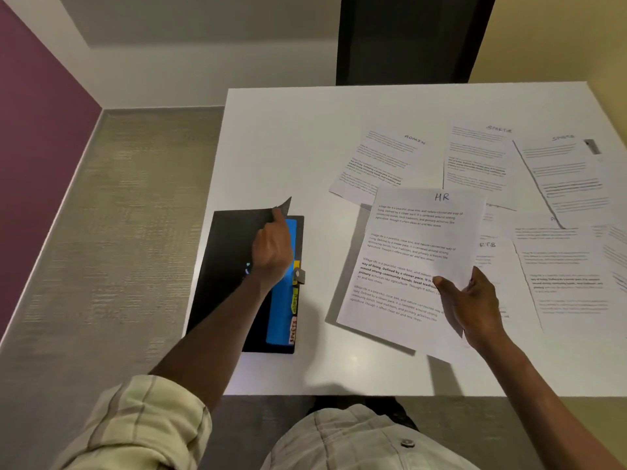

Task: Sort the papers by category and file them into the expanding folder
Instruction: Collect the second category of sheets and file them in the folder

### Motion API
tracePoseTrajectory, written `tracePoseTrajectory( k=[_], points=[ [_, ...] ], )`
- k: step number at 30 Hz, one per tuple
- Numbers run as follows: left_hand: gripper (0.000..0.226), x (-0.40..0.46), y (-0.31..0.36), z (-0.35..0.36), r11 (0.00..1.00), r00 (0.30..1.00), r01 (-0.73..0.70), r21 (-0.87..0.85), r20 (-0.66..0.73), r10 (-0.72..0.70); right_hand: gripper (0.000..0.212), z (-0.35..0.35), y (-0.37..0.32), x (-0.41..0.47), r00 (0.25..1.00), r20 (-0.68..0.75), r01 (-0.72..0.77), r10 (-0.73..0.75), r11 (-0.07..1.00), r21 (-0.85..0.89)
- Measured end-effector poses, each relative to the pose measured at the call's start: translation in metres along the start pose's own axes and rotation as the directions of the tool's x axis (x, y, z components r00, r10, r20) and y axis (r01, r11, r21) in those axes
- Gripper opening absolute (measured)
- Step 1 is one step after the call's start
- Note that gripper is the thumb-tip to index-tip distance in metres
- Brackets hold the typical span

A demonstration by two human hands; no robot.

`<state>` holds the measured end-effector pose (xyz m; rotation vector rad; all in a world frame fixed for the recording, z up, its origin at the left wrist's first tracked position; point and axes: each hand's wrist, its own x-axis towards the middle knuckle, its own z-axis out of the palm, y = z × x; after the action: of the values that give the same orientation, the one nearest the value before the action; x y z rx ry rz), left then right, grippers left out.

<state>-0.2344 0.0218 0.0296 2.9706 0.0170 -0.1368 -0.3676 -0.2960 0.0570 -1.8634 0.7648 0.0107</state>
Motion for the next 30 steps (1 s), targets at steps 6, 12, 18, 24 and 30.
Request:
tracePoseTrajectory(
  k=[6,12,18,24,30],
  points=[
    [0.041,0.008,-0.016,-0.038,0.959,0.994,0.089,-0.268,-0.033,-0.101,0.029,0.031,-0.032,0.0,0.988,-0.044,0.139,-0.146,0.983,-0.123],
    [0.037,0.01,-0.024,-0.051,0.942,0.99,0.106,-0.319,-0.054,-0.129,0.024,0.049,-0.067,-0.011,0.953,-0.111,0.259,-0.283,0.947,-0.193],
    [0.035,0.016,-0.033,-0.064,0.942,0.988,0.101,-0.321,-0.075,-0.132,0.023,0.061,-0.097,-0.016,0.923,-0.106,0.35,-0.371,0.92,-0.177],
    [0.031,0.017,-0.035,-0.082,0.952,0.989,0.101,-0.29,-0.074,-0.127,0.018,0.094,-0.11,-0.02,0.876,0.065,0.477,-0.478,0.837,-0.267],
    [0.038,0.019,-0.039,-0.093,0.942,0.988,0.109,-0.317,-0.071,-0.138,0.011,0.116,-0.112,-0.017,0.791,0.246,0.61,-0.559,0.696,-0.379]
  ],
)
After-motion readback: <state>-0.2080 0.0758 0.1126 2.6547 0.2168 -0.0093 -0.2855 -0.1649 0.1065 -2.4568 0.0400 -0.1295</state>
